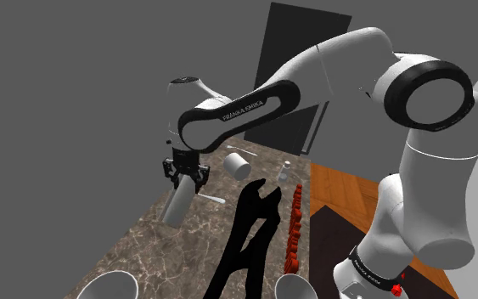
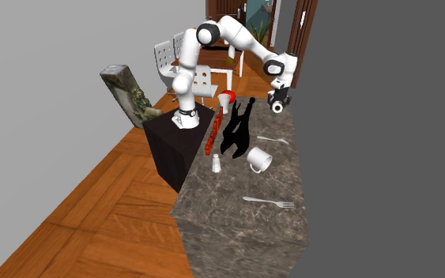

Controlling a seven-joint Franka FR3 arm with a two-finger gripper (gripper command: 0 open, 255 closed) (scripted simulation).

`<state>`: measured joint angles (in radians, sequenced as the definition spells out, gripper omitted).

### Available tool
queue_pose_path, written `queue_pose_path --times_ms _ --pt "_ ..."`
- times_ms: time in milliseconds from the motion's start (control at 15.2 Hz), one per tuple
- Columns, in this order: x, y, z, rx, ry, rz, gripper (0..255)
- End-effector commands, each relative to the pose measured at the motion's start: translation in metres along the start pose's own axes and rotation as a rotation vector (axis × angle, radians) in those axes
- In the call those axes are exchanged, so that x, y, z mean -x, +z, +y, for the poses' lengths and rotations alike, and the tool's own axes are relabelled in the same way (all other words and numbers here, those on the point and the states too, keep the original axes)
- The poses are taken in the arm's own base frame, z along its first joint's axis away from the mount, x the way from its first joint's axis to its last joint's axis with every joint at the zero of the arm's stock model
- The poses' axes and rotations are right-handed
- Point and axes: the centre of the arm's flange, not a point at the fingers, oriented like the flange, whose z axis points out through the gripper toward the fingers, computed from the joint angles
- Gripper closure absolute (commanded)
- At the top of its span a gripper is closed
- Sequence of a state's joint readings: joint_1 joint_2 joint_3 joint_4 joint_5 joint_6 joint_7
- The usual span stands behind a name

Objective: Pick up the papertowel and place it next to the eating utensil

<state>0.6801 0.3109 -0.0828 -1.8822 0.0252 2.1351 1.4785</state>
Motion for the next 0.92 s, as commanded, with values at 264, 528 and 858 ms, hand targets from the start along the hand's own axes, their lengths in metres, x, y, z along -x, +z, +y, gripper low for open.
queue_pose_path --times_ms 264,528,858 --pt "0.079 0.001 0.016 0.000 0.002 0.000 255" --pt "0.118 0.007 0.022 0.000 0.002 0.000 255" --pt "0.118 0.033 0.021 0.000 0.002 0.000 255"
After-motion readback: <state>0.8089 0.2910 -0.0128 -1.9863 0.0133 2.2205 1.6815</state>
